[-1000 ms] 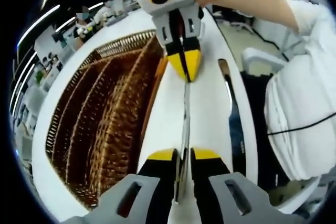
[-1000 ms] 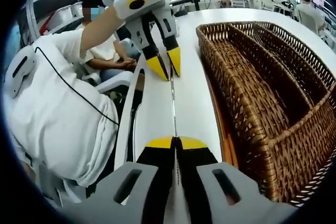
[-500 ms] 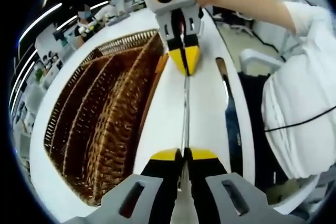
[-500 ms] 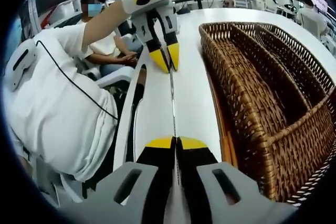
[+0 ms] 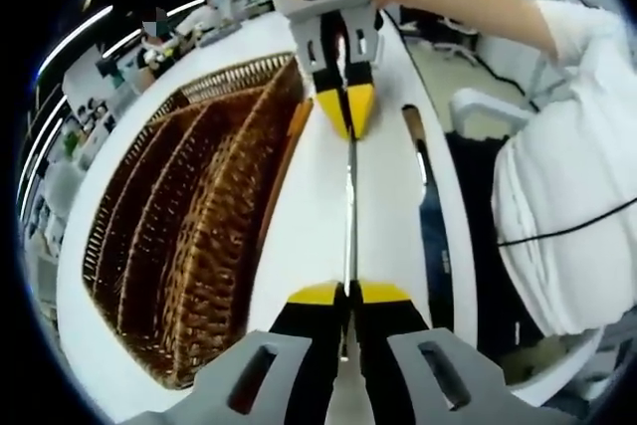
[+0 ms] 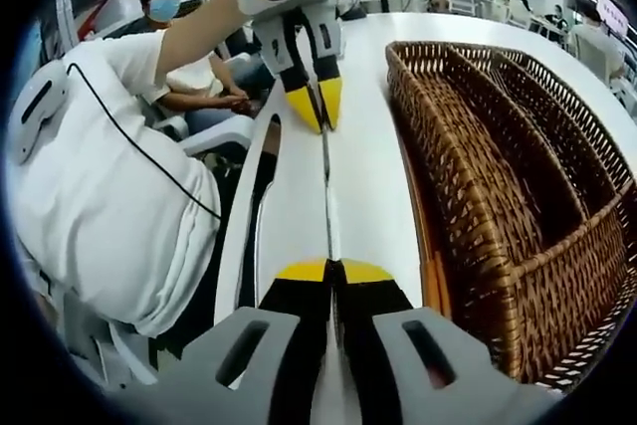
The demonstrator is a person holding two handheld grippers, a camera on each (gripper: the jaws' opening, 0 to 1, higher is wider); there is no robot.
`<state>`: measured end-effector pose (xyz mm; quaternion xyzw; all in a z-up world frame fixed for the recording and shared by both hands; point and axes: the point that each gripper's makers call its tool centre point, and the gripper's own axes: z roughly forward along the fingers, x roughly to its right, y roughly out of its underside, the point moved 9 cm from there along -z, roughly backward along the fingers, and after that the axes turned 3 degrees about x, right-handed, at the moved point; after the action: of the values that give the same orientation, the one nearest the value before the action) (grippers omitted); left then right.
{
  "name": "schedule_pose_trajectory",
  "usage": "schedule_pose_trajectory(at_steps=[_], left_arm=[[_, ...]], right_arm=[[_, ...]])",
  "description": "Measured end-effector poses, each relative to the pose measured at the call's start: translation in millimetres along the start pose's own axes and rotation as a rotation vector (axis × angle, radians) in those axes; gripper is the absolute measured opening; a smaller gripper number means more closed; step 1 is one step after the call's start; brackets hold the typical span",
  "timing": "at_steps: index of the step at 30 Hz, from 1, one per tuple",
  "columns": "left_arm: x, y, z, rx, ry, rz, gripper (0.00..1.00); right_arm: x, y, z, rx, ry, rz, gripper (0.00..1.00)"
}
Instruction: Arrange the knives, forks, and spoons in their matching storage slots by inserting each utensil handle-first until every utensil is classified and aligned in the correct compartment
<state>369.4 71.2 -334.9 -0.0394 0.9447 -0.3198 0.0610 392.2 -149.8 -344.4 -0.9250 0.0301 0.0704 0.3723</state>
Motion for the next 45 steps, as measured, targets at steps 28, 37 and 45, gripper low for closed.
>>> schedule_pose_trajectory(at_steps=[28,37,45], left_arm=[[3.6,3.0,-5.5,-0.036,0.044,0.014,0.03],[-2.5,5.2,-7.3,-0.038,0.048,0.010,0.03],[-8.7,5.0,-7.3,-0.046,0.044,0.014,0.03]], right_arm=[[-5.5,-12.4,6.9,-0.060,-0.040,-0.001,0.02],[-2.4,-16.1,8.2,-0.075,-0.038,-0.017,0.01],[3.7,-17.2,6.5,-0.063,-0.027,-0.004,0.01]])
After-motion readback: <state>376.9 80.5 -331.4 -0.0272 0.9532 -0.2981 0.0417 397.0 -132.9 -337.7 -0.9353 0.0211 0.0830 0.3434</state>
